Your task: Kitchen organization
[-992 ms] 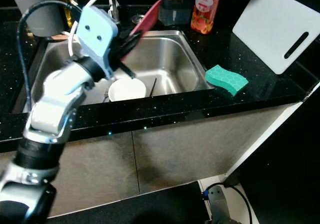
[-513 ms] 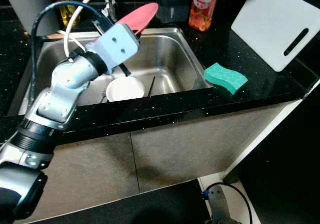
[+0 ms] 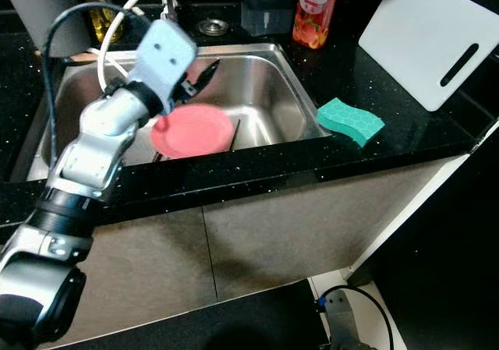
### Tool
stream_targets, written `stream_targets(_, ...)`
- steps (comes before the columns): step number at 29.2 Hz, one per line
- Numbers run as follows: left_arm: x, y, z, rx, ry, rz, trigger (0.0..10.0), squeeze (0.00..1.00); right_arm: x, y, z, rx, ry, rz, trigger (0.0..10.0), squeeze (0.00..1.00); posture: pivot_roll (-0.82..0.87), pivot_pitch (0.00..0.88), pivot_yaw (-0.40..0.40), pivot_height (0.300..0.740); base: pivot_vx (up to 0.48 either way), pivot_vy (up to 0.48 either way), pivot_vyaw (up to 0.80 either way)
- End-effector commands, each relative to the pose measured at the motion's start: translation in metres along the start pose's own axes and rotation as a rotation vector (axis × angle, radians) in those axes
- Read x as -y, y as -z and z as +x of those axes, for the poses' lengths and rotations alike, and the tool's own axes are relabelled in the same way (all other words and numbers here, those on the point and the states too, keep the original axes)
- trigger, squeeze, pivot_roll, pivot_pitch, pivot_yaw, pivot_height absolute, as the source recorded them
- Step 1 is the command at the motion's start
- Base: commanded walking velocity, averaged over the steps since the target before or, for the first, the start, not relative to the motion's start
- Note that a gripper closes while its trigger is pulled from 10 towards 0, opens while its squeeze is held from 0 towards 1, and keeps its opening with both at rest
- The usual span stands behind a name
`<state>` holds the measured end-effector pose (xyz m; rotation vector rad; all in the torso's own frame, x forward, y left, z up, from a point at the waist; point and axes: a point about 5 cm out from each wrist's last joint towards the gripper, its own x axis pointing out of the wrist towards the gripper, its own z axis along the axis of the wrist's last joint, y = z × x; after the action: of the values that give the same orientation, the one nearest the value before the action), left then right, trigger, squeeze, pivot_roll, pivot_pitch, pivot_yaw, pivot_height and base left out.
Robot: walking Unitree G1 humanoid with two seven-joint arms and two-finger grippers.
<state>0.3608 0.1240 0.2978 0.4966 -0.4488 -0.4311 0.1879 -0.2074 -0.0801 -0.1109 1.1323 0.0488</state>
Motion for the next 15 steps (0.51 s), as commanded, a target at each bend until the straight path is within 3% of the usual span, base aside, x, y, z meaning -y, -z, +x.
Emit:
stream_targets(1,0.006,-0.008,-0.004,0.058,0.019,-0.092,10.0,0.0,0.001,0.003,0.0,-0.01,0.003,-0.013,10.0,0.0,0.05,0.088,-0.049,0.74,0.0,0.0,0.0)
stream_targets(3,0.009,-0.013,-0.007,0.097,0.023,-0.17,10.0,0.0,0.001,0.003,0.0,-0.01,0.002,-0.015,10.0,0.0,0.05,0.088,-0.049,0.74,0.0,0.0,0.0)
stream_targets(5,0.01,-0.014,-0.008,0.107,0.025,-0.194,10.0,0.0,0.001,0.003,0.0,-0.009,0.002,-0.015,10.0,0.0,0.05,0.088,-0.049,0.74,0.0,0.0,0.0)
stream_targets(9,0.018,-0.019,-0.012,0.143,0.023,-0.299,10.0,0.0,0.002,0.001,0.0,-0.007,0.003,-0.016,10.0,0.0,0.05,0.085,-0.053,0.74,-0.269,0.0,0.0)
stream_targets(15,0.026,-0.025,-0.014,0.159,0.04,-0.347,10.0,0.0,0.003,0.001,0.0,-0.006,0.003,-0.022,10.0,0.0,0.06,0.084,-0.056,0.74,-0.347,0.0,0.0)
